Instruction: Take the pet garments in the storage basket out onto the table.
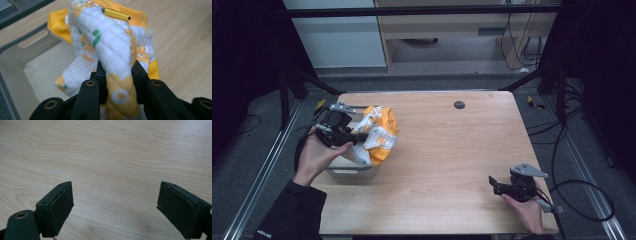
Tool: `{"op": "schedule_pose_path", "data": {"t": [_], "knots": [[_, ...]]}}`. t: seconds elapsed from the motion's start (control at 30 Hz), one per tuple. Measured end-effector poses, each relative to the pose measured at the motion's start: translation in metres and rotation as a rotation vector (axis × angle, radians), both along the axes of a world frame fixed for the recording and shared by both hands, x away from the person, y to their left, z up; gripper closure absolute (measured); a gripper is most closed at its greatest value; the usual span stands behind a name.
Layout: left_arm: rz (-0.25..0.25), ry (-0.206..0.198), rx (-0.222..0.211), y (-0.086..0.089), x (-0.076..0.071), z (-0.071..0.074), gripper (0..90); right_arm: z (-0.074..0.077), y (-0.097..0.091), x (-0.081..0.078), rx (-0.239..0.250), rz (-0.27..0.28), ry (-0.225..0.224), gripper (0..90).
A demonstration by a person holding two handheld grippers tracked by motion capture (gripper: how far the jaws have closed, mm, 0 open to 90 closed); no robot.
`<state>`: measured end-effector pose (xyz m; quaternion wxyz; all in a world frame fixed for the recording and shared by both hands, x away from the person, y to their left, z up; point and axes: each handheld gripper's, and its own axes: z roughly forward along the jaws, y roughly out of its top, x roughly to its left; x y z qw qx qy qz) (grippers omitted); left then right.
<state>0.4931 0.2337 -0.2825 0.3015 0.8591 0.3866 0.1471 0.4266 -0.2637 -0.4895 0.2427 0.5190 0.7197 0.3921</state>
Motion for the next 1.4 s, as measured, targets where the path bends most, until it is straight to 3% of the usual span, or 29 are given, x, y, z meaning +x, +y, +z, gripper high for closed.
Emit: {"op": "schedule_pose_path", "data": {"t": [0.6, 1.0, 1.4], "knots": [[-0.107, 0.023, 0.016, -0.042, 0.001, -0.011, 72.8, 0.001, 0.0, 0.0, 0.007, 0.0, -0.003, 13.2], [-0.177, 0.03, 0.017, -0.07, 0.003, -0.026, 72.8, 0.001, -0.001, 0.0, 0.004, -0.001, -0.014, 12.9], [-0.246, 0.05, 0.045, -0.096, 0.002, -0.041, 72.8, 0.001, -0.001, -0.001, 0.006, -0.003, -0.016, 12.7]]}}
